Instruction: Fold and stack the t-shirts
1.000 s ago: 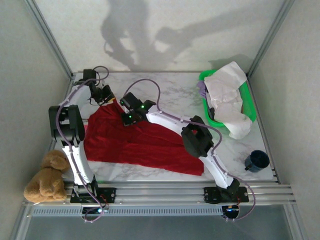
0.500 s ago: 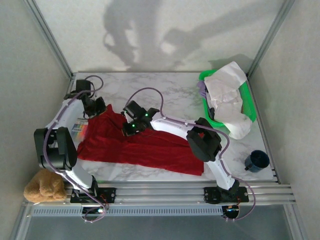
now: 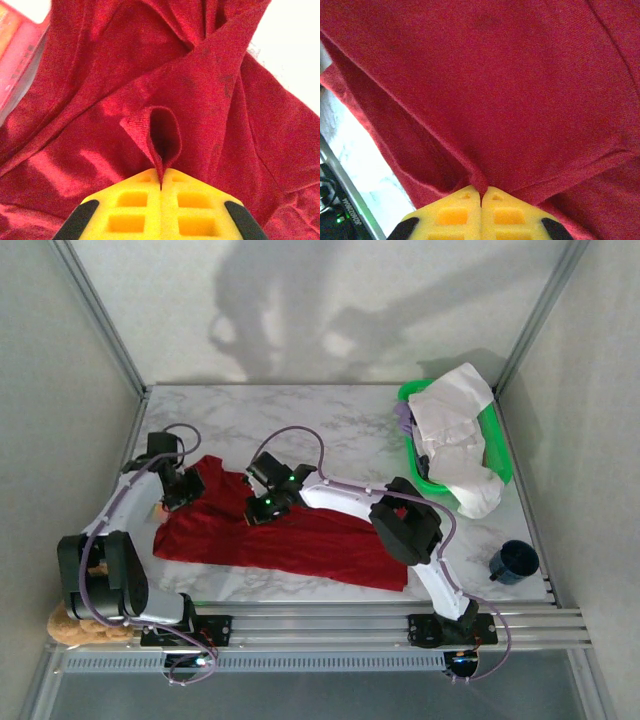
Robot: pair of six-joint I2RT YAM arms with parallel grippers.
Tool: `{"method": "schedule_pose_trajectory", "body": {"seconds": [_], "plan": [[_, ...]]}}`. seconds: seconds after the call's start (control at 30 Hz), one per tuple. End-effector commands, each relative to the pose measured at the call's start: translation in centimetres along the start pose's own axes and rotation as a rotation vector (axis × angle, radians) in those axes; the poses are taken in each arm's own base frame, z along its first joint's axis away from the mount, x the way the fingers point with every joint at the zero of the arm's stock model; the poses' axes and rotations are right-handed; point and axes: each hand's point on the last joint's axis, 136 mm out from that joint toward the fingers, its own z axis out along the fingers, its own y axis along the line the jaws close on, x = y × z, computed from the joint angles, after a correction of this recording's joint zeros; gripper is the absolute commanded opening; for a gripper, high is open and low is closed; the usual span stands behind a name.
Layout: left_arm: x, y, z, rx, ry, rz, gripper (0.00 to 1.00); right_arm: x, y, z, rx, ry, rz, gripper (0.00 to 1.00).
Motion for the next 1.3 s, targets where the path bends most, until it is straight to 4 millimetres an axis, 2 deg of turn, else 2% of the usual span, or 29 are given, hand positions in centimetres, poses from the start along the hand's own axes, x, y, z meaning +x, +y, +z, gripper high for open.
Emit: {"method": "schedule_pose_trajectory", "body": {"seconds": [0.0, 0.07, 0.1, 0.13, 0.2, 0.23, 0.33, 0.43, 0.53, 0.63, 0.77, 0.9, 1.07, 1.27], "plan": [[0.7, 3.0, 0.7, -0.106, -0.006, -0.050, 0.00, 2.1, -0.2, 0.6, 0.015, 0.085, 0.032, 0.00], [0.8, 3.2, 1.2, -0.098, 0.002, -0.064, 0.00, 2.4, -0.6, 0.5, 0.037, 0.092, 0.038, 0.06], [0.8, 3.4, 1.4, -0.101, 0.009, -0.070, 0.00, 2.4, -0.9, 0.4, 0.054, 0.090, 0.041, 0.12], [0.9, 3.4, 1.7, -0.101, 0.024, -0.073, 0.04, 2.4, -1.0, 0.1, 0.067, 0.086, 0.040, 0.17], [1.0, 3.2, 2.0, -0.092, 0.043, -0.075, 0.37, 2.2, -1.1, -0.6, 0.086, 0.073, 0.033, 0.25], [0.8, 3.2, 1.9, -0.096, 0.046, -0.072, 0.46, 2.1, -1.2, -1.1, 0.098, 0.068, 0.035, 0.29], [-1.0, 3.0, 0.2, -0.118, -0.006, -0.065, 0.57, 1.7, -1.3, -2.8, 0.112, 0.046, 0.037, 0.36], [-3.8, 1.2, -2.2, -0.072, -0.078, -0.056, 0.58, 1.3, -1.9, -4.4, 0.135, 0.018, 0.050, 0.37], [-6.4, -1.5, -2.7, 0.020, -0.110, -0.042, 0.58, 0.6, -3.2, -5.9, 0.154, -0.018, 0.083, 0.37], [-8.1, -3.2, -1.3, 0.040, -0.089, -0.003, 0.55, -0.3, -5.0, -6.9, 0.168, -0.046, 0.112, 0.37], [-9.8, -4.6, 1.6, 0.033, -0.072, 0.062, 0.54, -1.1, -7.3, -7.2, 0.186, -0.046, 0.149, 0.37], [-10.2, -5.8, 4.7, 0.057, -0.027, 0.100, 0.50, -1.3, -9.4, -6.8, 0.196, -0.049, 0.199, 0.37], [-10.1, -7.1, 7.2, 0.099, -0.002, 0.115, 0.47, -0.7, -11.2, -5.9, 0.183, -0.044, 0.263, 0.37], [-9.8, -7.7, 8.2, 0.111, 0.010, 0.120, 0.36, 0.8, -12.0, -5.0, 0.180, -0.020, 0.300, 0.36]]}}
